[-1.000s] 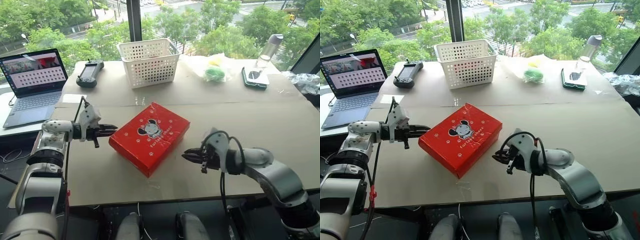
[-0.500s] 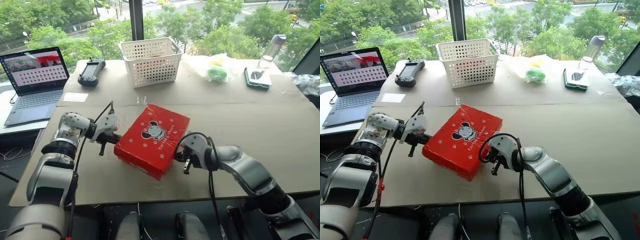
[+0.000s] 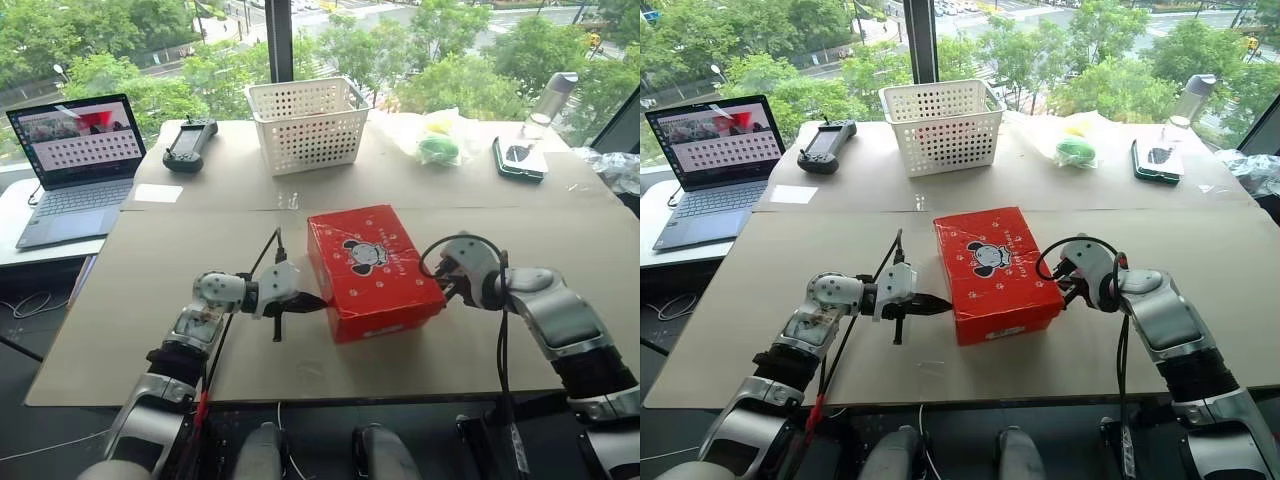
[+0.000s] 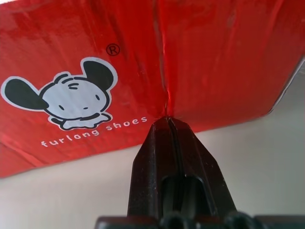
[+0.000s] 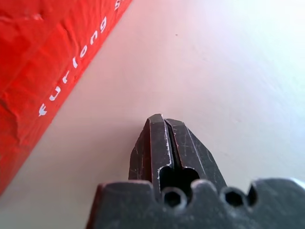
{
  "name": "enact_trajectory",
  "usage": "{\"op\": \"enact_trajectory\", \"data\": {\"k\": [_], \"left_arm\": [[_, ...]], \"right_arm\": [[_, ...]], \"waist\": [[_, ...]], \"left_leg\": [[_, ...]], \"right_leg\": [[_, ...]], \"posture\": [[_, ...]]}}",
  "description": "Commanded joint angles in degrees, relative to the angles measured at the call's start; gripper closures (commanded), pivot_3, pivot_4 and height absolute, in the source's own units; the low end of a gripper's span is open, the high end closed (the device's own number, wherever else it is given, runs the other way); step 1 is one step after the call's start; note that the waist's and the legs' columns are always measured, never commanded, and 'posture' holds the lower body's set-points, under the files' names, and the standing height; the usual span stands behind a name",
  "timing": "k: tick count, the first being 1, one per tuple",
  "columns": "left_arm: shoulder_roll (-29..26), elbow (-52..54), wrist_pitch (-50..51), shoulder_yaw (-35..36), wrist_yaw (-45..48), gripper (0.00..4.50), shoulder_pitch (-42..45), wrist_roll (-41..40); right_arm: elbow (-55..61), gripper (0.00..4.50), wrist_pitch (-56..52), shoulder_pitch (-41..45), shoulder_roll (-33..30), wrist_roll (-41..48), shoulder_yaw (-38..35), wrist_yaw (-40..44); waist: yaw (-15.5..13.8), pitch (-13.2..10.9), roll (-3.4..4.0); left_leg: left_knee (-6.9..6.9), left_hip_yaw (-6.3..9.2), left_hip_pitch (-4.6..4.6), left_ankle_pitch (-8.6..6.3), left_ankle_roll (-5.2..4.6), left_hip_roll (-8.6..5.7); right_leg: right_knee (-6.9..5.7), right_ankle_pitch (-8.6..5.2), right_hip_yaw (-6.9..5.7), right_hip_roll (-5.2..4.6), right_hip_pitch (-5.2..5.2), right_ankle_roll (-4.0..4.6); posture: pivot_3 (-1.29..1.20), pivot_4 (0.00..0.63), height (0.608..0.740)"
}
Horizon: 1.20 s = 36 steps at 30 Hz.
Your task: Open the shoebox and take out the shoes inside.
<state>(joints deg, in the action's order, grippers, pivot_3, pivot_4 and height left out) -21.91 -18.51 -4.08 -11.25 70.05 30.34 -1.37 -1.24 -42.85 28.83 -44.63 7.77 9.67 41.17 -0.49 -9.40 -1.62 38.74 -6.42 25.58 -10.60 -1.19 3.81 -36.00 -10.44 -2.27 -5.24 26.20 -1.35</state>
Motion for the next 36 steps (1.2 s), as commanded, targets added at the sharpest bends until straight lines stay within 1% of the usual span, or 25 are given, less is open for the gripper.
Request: {"op": "enact_trajectory", "data": {"k": [1, 4, 8, 10, 13, 15, 17, 20, 23, 28, 36], "left_arm": [[-0.3, 4.1, 2.4, -0.8, -2.4, 4.48, -1.2, -0.3], [-3.1, 4.1, 3.2, 1.8, -4.3, 4.48, -3.0, -1.0], [-7.4, 5.1, 5.2, 7.4, -6.1, 4.48, -6.9, -4.9], [-9.8, 8.3, 10.3, 12.6, -6.1, 4.48, -9.0, -10.5], [-12.7, 13.1, 16.3, 16.9, -5.3, 4.48, -10.0, -16.4], [-17.6, 16.3, 21.5, 19.5, -2.6, 4.48, -8.9, -20.3], [-22.0, 18.7, 26.9, 21.2, -0.3, 4.48, -6.8, -24.0], [-27.5, 21.2, 32.8, 21.6, 2.8, 4.48, -5.7, -27.7], [-32.1, 22.6, 36.1, 22.0, 5.9, 4.48, -5.7, -30.0], [-35.6, 23.2, 39.3, 23.0, 7.3, 4.48, -3.9, -32.5], [-36.8, 24.0, 39.8, 22.8, 6.7, 4.48, -3.4, -32.9]], "right_arm": [[3.0, 4.45, 1.0, 0.6, 0.7, 1.1, -2.1, 1.1], [3.7, 4.45, 0.5, 0.3, 1.9, 2.1, -3.0, 1.1], [3.9, 4.45, 1.4, -0.9, 2.7, 3.3, -4.3, 2.6], [2.4, 4.45, 3.4, -1.3, 2.5, 4.5, -5.0, 4.5], [0.7, 4.45, 6.0, -1.6, 2.1, 5.4, -5.4, 7.3], [-1.7, 4.45, 8.1, -0.7, 2.3, 6.5, -5.7, 10.3], [-4.5, 4.45, 9.3, 0.8, 3.0, 7.5, -6.2, 12.4], [-8.1, 4.45, 10.5, 3.0, 3.1, 7.6, -5.7, 14.5], [-11.5, 4.45, 10.0, 6.2, 4.1, 9.7, -7.2, 16.7], [-14.8, 4.45, 9.9, 10.0, 4.5, 10.6, -7.8, 19.3], [-14.9, 4.45, 8.3, 11.2, 4.4, 10.3, -7.3, 21.4]], "waist": [[0.0, 0.0, 0.0], [0.3, 0.0, 0.0], [1.1, 0.0, 0.01], [1.3, 0.0, 0.01], [1.3, 0.0, 0.02], [1.1, 0.0, 0.02], [1.2, 0.0, 0.0], [1.2, 0.0, 0.03], [1.3, 0.0, 0.05], [1.3, 0.0, 0.06], [1.3, 0.0, 0.06]], "left_leg": [[0.0, 0.0, -0.01, 0.0, 0.0, 0.0], [0.01, 0.0, -0.02, 0.0, 0.0, 0.01], [-0.04, 0.04, -0.02, 0.0, 0.0, 0.04], [-0.08, 0.05, -0.02, 0.0, 0.0, 0.04], [-0.1, 0.07, -0.02, -0.01, 0.0, 0.05], [-0.08, 0.07, -0.03, -0.01, 0.01, 0.03], [-0.07, 0.06, -0.03, -0.01, 0.01, 0.04], [-0.07, 0.06, -0.04, -0.01, 0.01, 0.04], [-0.17, 0.02, -0.08, -0.01, 0.02, 0.01], [-0.32, -0.01, -0.1, -0.01, 0.02, 0.04], [-0.35, -0.03, -0.1, -0.01, 0.02, 0.02]], "right_leg": [[-0.01, 0.0, 0.0, 0.0, 0.0, 0.0], [0.0, -0.02, 0.0, -0.01, -0.01, 0.04], [0.0, 0.0, -0.01, 0.0, 0.02, 0.02], [0.01, -0.01, -0.02, 0.0, 0.03, 0.03], [0.02, -0.01, -0.03, -0.01, 0.03, 0.02], [0.02, -0.04, -0.04, -0.04, 0.02, 0.08], [0.03, -0.21, -0.04, -0.03, 0.01, 0.35], [0.06, -0.21, -0.03, -0.03, 0.01, 0.36], [0.1, -0.23, 0.0, -0.05, 0.01, 0.37], [0.05, -0.28, -0.01, 0.02, 0.07, 0.45], [0.06, -0.29, -0.02, 0.01, 0.06, 0.46]], "posture": [[0.0, 0.15, 0.733], [0.0, 0.15, 0.733], [0.0, 0.15, 0.733], [0.0, 0.15, 0.733], [0.0, 0.15, 0.733], [0.0, 0.15, 0.733], [0.0, 0.15, 0.733], [0.0, 0.15, 0.733], [0.0, 0.15, 0.733], [0.0, 0.15, 0.733], [0.0, 0.15, 0.733]]}}
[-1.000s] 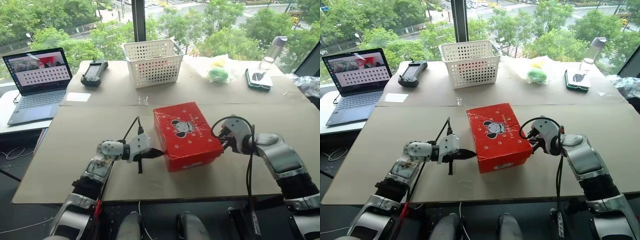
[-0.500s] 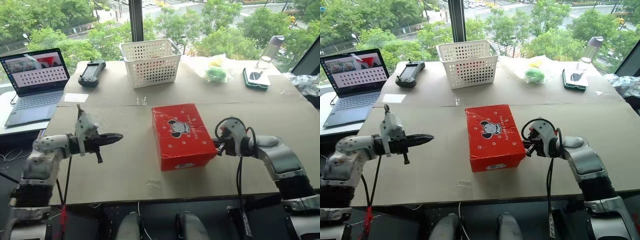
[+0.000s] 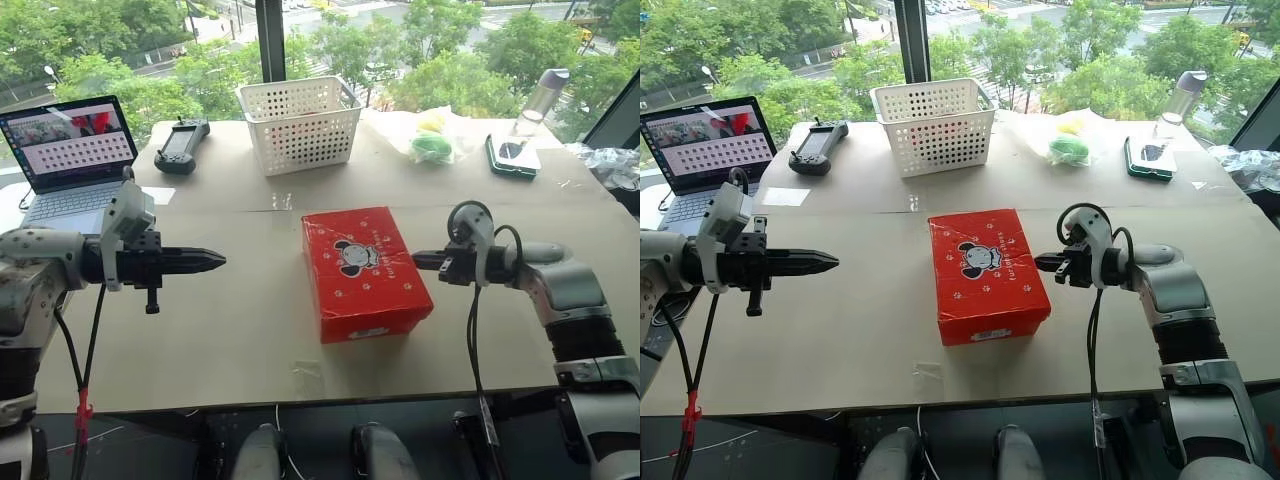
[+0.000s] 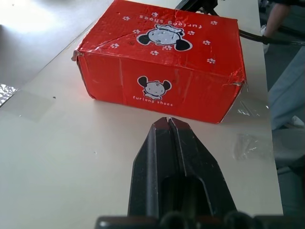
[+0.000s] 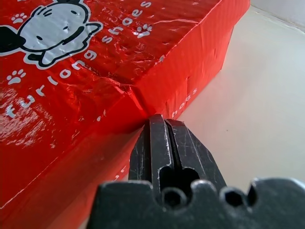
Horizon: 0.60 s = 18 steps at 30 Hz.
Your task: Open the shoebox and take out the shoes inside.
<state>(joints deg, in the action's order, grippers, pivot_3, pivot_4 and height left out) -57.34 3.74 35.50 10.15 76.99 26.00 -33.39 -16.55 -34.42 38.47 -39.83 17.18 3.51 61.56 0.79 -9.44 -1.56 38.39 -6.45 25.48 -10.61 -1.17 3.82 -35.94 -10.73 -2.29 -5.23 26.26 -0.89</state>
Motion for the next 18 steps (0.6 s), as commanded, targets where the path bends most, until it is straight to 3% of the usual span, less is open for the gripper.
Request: {"op": "enact_trajectory", "data": {"k": [1, 10, 18], "left_arm": [[-1.3, 1.8, 0.2, 1.4, -0.5, 4.48, 1.1, -1.0], [-1.5, 2.0, 0.1, 1.5, -1.2, 4.48, 1.4, -1.5], [-0.5, 1.8, 0.0, 0.9, -2.1, 4.48, 2.2, -1.4]], "right_arm": [[-0.3, 4.45, 0.3, 1.6, -0.6, 0.1, -0.7, 1.0], [-3.9, 4.45, 8.6, -0.5, -2.2, -8.0, 6.6, 4.0], [-4.3, 4.45, 8.5, 3.6, 0.8, -0.6, 1.4, 9.7]], "waist": [[0.0, 0.0, 0.0], [0.0, 0.0, 0.0], [0.3, 0.0, 0.0]], "left_leg": [[0.0, 0.0, 0.0, 0.0, 0.0, 0.0], [0.0, -0.01, -0.02, 0.0, 0.0, 0.0], [0.0, -0.04, -0.08, 0.01, 0.01, 0.0]], "right_leg": [[0.0, 0.0, 0.0, 0.0, 0.0, 0.0], [-0.01, -0.01, 0.01, 0.01, 0.0, 0.01], [-0.08, 0.02, 0.06, 0.03, -0.01, -0.02]], "posture": [[0.0, 0.15, 0.733], [0.0, 0.15, 0.733], [0.0, 0.15, 0.733]]}}
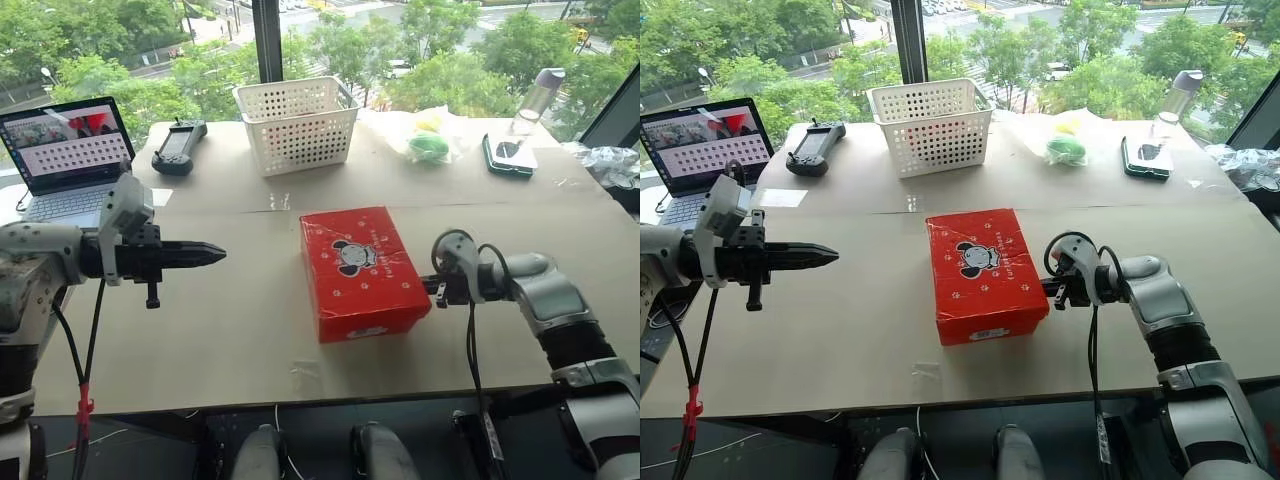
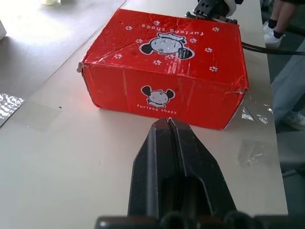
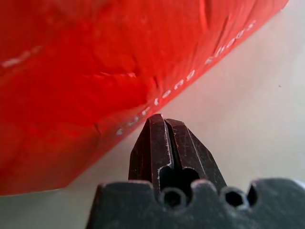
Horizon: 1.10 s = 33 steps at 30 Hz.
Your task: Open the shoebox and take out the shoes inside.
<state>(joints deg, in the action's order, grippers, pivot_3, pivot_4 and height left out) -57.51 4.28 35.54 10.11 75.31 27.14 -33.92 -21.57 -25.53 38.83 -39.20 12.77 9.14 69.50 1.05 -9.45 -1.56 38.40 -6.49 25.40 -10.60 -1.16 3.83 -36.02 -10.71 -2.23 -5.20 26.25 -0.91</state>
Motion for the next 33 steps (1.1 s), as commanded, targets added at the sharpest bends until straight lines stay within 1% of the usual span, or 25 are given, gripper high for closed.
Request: {"op": "enact_trajectory", "data": {"k": [1, 9, 14, 20, 22, 25, 28, 30, 33], "left_arm": [[-0.3, 1.3, -0.1, 0.9, -0.5, 4.48, 1.0, -0.8], [0.1, 1.1, -0.5, 0.8, -1.2, 4.48, 1.0, -0.7], [0.2, 1.6, -0.2, 0.9, -1.4, 4.48, 1.5, -1.1], [0.0, 1.5, 0.0, 1.0, -1.3, 4.48, 2.8, -1.5], [0.2, 1.4, 0.3, 1.3, -1.6, 4.48, 3.5, -1.9], [0.7, 1.3, 0.7, 1.7, -2.4, 4.48, 4.2, -2.6], [0.9, 1.2, 1.0, 2.0, -2.9, 4.48, 4.6, -3.3], [1.1, 1.1, 1.3, 2.1, -3.3, 4.48, 4.9, -3.7], [0.9, 0.9, 1.8, 2.5, -3.4, 4.48, 5.2, -4.4]], "right_arm": [[0.5, 4.45, -0.7, 3.6, 0.3, 4.1, -4.5, 1.9], [-0.8, 4.45, -1.8, 6.0, 1.1, 4.2, -4.7, 2.3], [0.5, 4.45, -2.3, 6.7, 1.3, 4.2, -4.3, 2.7], [8.2, 4.45, -0.9, 10.9, -1.7, -0.6, 0.2, 3.9], [13.7, 4.45, -3.1, 14.4, -1.1, 0.3, 0.2, 3.4], [17.5, 4.45, -7.8, 20.0, 2.7, 3.6, -2.9, -1.5], [18.5, 4.45, -15.0, 25.1, 8.7, 11.3, -10.2, -8.0], [18.0, 4.45, -19.1, 26.1, 11.4, 15.2, -14.0, -11.3], [18.6, 4.45, -18.5, 21.1, 10.8, 12.2, -10.5, -13.0]], "waist": [[0.0, 0.0, 0.0], [-0.2, 0.0, 0.0], [-0.1, 0.0, 0.0], [-0.1, 0.0, 0.02], [0.0, 0.0, 0.03], [0.2, 0.0, 0.03], [0.0, 0.0, 0.03], [-0.2, 0.0, 0.03], [-1.0, 0.0, -0.04]], "left_leg": [[0.0, 0.0, -0.01, 0.0, 0.01, 0.0], [0.0, 0.0, -0.03, 0.0, 0.01, 0.0], [0.0, 0.0, -0.06, 0.0, 0.01, 0.01], [0.0, -0.02, -0.04, 0.0, 0.01, 0.01], [0.0, -0.03, -0.06, 0.0, 0.02, 0.01], [-0.03, -0.02, -0.08, 0.0, 0.02, 0.05], [-0.05, 0.0, -0.08, 0.01, 0.02, 0.09], [-0.06, 0.0, -0.08, 0.01, 0.04, 0.08], [-0.06, 0.04, -0.08, 0.01, 0.05, 0.02]], "right_leg": [[-0.01, 0.0, 0.0, 0.01, 0.0, 0.0], [-0.02, -0.02, -0.01, -0.01, -0.02, 0.03], [-0.06, -0.01, 0.0, 0.01, -0.02, 0.03], [-0.06, -0.01, 0.0, -0.01, 0.02, 0.02], [-0.08, -0.03, 0.01, -0.01, 0.02, 0.06], [-0.14, -0.01, 0.0, 0.02, 0.06, 0.03], [-0.18, 0.03, -0.04, 0.05, 0.06, -0.02], [-0.19, 0.1, -0.05, 0.04, 0.05, -0.11], [-0.08, 0.29, -0.13, -0.02, -0.08, 0.22]], "posture": [[0.0, 0.15, 0.733], [0.0, 0.15, 0.733], [0.0, 0.15, 0.733], [0.0, 0.15, 0.733], [0.0, 0.15, 0.733], [0.0, 0.15, 0.733], [0.0, 0.15, 0.733], [0.0, 0.15, 0.733], [0.0, 0.15, 0.733]]}}
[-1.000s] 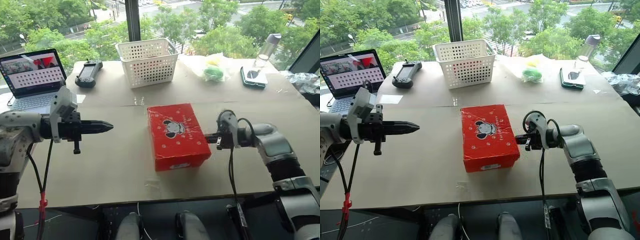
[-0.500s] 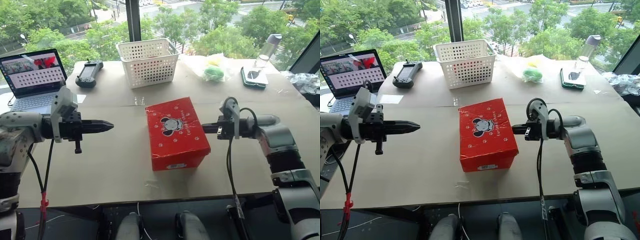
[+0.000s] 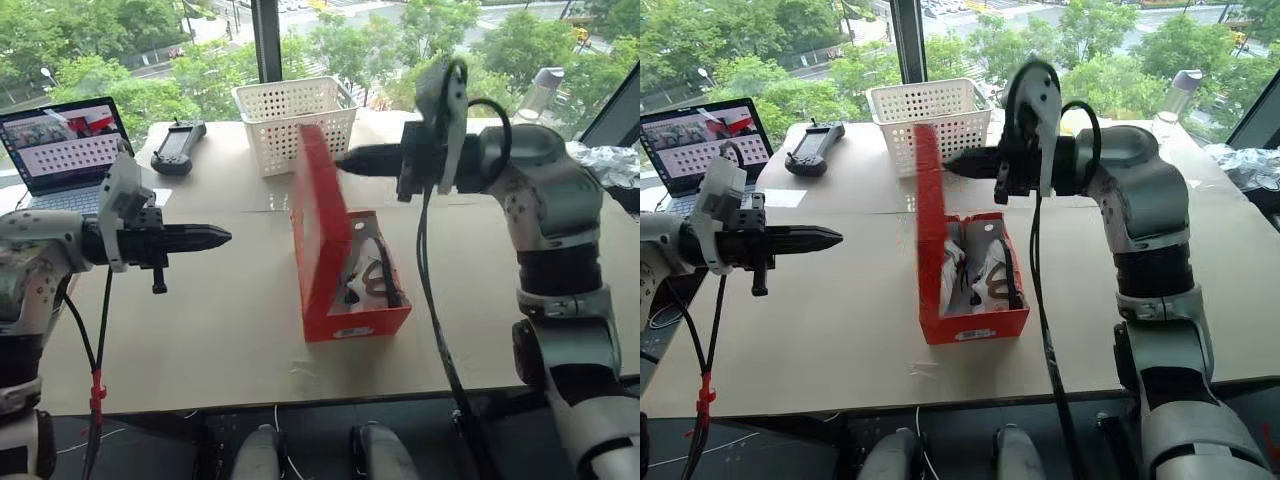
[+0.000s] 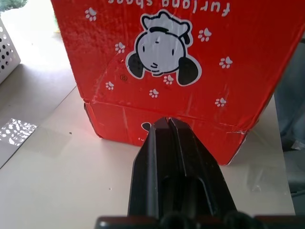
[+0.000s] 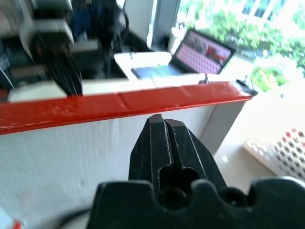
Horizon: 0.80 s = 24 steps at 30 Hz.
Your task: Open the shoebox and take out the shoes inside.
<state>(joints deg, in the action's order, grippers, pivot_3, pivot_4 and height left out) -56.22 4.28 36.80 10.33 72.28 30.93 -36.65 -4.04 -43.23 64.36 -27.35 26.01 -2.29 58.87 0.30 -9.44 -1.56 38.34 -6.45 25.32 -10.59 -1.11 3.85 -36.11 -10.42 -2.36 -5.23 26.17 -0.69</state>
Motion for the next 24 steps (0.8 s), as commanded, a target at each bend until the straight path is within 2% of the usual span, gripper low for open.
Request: {"op": "enact_trajectory", "data": {"k": [1, 6, 8, 14, 24], "left_arm": [[-0.7, 0.7, 0.7, 2.6, -0.1, 4.48, 1.4, -2.0], [-3.3, -2.6, 0.7, 4.6, 1.3, 4.48, 3.0, -2.5], [-3.9, -3.3, 0.0, 4.4, 1.9, 4.48, 3.2, -1.9], [-5.8, -4.5, -0.1, 4.8, 4.0, 4.48, 3.0, -1.9], [-12.9, -11.2, -1.6, 9.3, 7.6, 4.48, 1.6, -0.9]], "right_arm": [[1.5, 4.45, -0.7, -6.3, -1.3, -1.5, 1.8, -2.5], [2.5, 4.45, -1.2, -9.5, -2.2, -0.6, 2.2, -3.3], [2.7, 4.45, -1.1, -10.0, -2.5, -0.5, 2.4, -3.2], [2.9, 4.45, -0.9, -11.4, -3.3, -1.0, 3.5, -3.1], [3.4, 4.45, -1.2, -13.0, -3.3, -1.1, 4.8, -2.9]], "waist": [[-0.4, 0.0, -0.05], [-0.2, 0.0, -0.02], [0.2, 0.0, -0.01], [0.8, 0.0, -0.01], [0.6, 0.0, -0.01]], "left_leg": [[0.0, -0.01, 0.0, 0.0, 0.0, -0.01], [0.05, -0.07, 0.21, 0.01, 0.0, -0.1], [0.04, -0.05, 0.2, 0.02, 0.0, -0.06], [-0.09, -0.02, 0.06, 0.02, 0.01, 0.02], [-0.09, -0.03, 0.07, 0.02, 0.01, 0.01]], "right_leg": [[0.05, -0.01, 0.0, -0.02, -0.01, 0.01], [0.07, -0.17, 0.07, -0.09, 0.16, 0.17], [0.02, 0.02, 0.07, -0.02, 0.19, -0.16], [-0.01, -0.19, 0.06, 0.08, 0.14, -0.36], [0.02, -0.27, 0.05, 0.04, 0.15, -0.25]], "posture": [[0.0, 0.15, 0.733], [0.0, 0.15, 0.733], [0.0, 0.15, 0.733], [0.0, 0.15, 0.733], [0.0, 0.15, 0.733]]}}
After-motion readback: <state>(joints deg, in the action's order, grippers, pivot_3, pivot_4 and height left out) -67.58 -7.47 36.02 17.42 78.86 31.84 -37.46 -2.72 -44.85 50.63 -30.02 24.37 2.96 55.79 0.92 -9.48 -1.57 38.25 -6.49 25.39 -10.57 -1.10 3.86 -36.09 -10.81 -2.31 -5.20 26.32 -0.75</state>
